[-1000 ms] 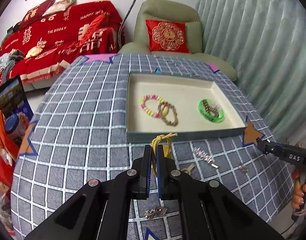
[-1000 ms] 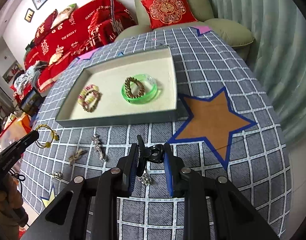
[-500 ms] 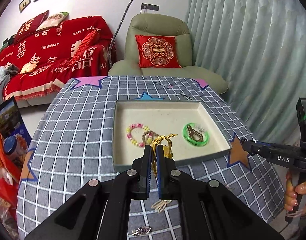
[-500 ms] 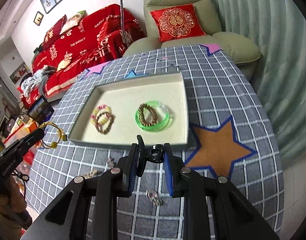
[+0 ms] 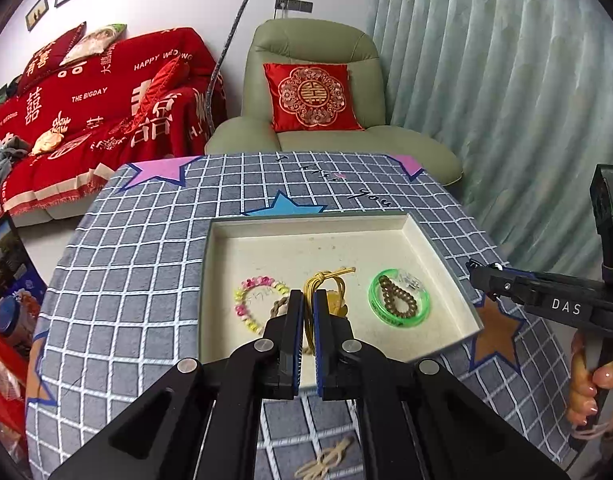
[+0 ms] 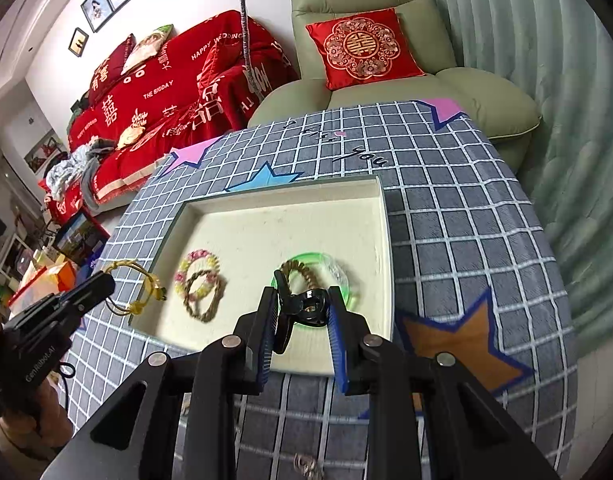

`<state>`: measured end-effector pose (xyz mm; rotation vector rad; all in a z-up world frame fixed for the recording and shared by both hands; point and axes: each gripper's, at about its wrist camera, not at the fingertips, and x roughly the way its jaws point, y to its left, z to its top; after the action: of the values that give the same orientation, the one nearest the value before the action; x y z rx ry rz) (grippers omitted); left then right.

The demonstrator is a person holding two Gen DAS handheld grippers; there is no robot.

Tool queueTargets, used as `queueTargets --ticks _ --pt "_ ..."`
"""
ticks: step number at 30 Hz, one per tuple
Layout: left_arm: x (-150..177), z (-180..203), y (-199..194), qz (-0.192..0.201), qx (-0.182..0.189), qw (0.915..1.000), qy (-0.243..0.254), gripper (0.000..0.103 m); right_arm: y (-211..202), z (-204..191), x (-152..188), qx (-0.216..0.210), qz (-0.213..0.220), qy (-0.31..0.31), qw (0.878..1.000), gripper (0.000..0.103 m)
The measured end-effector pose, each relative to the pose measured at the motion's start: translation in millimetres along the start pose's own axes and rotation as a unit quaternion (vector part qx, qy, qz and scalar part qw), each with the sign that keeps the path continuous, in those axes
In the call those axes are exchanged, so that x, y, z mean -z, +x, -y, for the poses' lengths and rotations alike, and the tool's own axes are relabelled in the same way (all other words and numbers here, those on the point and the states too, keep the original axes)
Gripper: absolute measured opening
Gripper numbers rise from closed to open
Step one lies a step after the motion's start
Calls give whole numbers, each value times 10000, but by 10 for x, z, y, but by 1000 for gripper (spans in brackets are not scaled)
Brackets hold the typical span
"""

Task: Organize jewelry
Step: 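Carry both items into the tray, left over the beaded bracelet, right over the green bangle, then open both tools to drop the cord bracelet and claw clip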

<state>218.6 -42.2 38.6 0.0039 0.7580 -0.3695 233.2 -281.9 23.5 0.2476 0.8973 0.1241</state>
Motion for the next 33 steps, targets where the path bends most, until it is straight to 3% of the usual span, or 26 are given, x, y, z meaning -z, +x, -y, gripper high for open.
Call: queueTargets --ticks 18,33 --pt "38 -20 799 -559 -271 9980 87 15 720 63 -117 -22 -305 32 9995 27" --pt "106 7 986 -732 -686 9943 354 15 930 81 -55 69 -444 -77 9990 27"
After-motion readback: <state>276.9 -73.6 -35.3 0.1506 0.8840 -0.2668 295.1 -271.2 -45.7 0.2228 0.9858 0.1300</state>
